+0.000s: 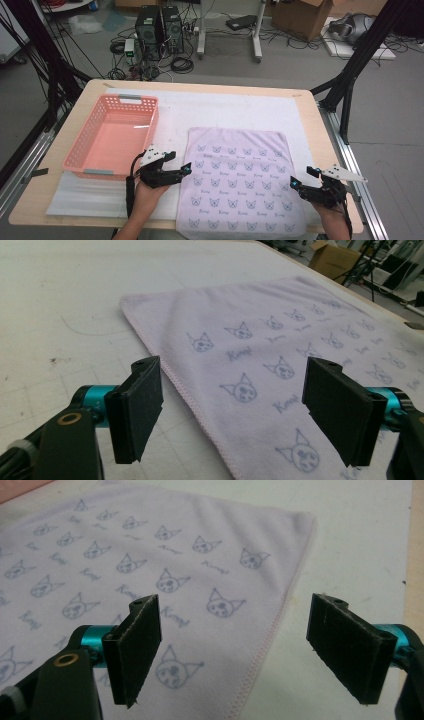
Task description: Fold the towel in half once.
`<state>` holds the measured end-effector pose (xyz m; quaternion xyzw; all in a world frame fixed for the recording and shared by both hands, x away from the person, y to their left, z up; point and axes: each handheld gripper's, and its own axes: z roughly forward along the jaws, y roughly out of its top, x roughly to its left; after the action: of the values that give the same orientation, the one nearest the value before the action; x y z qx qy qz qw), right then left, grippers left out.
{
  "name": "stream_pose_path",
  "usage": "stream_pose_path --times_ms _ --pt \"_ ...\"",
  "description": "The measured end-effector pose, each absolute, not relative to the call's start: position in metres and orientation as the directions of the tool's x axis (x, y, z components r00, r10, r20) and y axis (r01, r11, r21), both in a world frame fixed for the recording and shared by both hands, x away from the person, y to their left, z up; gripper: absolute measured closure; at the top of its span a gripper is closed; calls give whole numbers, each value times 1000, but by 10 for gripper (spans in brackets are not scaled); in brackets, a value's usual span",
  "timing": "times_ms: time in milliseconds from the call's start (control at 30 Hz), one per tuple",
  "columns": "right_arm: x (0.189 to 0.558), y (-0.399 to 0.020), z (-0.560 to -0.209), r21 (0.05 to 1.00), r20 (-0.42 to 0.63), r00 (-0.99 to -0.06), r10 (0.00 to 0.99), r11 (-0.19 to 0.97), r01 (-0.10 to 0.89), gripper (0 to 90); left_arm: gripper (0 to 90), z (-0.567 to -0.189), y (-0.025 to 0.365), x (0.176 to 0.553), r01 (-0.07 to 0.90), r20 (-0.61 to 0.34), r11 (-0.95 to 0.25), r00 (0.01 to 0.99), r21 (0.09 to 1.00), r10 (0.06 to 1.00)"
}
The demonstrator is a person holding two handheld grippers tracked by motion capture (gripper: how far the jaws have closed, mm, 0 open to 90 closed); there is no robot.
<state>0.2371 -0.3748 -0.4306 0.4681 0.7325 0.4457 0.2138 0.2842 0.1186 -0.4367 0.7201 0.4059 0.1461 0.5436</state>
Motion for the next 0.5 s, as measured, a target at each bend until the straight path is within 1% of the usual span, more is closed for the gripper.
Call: stream_pose_path --times_ms 100,200,467,500 --pt "239 -377 -434 841 95 -469 878 181 509 206 249 -437 117 285 432 -227 -93 632 897 741" --pt "242 -378 -436 826 110 -456 883 174 536 191 258 -436 115 287 439 -227 -100 631 893 742" --pt "254 -375 -439 804 116 -451 885 183 566 193 299 -433 106 308 495 -252 -103 597 863 762" --pt "256 -375 -439 801 114 -446 888 183 570 209 298 -434 103 312 504 -254 -103 589 858 767"
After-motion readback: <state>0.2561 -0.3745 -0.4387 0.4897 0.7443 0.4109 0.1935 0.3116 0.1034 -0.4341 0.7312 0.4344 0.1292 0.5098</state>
